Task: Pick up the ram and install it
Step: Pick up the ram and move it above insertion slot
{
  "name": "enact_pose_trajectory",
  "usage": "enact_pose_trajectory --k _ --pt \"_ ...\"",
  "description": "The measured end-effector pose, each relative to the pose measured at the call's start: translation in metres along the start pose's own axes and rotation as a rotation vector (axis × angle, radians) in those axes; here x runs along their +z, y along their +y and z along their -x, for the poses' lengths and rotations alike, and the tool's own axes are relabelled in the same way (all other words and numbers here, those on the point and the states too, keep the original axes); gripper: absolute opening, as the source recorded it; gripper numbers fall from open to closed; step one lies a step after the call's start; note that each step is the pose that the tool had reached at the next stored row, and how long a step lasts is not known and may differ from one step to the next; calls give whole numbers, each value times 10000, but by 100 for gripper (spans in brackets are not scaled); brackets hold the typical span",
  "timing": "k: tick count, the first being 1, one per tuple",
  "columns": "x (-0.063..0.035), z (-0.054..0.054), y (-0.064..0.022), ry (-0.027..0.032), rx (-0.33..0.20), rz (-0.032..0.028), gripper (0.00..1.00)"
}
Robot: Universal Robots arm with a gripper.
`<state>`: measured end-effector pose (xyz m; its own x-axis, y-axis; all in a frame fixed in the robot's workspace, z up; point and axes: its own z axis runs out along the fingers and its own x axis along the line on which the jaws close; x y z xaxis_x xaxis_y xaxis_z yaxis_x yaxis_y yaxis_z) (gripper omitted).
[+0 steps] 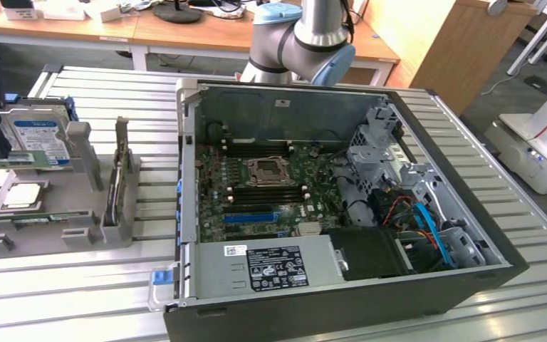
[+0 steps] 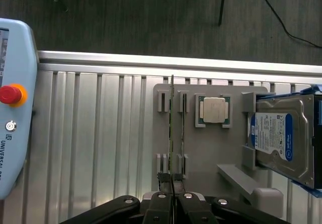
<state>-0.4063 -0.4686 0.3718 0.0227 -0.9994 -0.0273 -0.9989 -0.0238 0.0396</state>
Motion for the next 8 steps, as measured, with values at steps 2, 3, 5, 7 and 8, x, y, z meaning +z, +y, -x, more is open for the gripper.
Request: enact_pose_trajectory --k 2,3,5,7,8 --pt "-17 0 1 -1 0 -1 12" --pt "-26 1 1 0 0 0 12" --pt "-46 1 2 0 0 0 12" --pt "-67 2 3 0 0 0 12" --pt "-78 2 3 0 1 0 12"
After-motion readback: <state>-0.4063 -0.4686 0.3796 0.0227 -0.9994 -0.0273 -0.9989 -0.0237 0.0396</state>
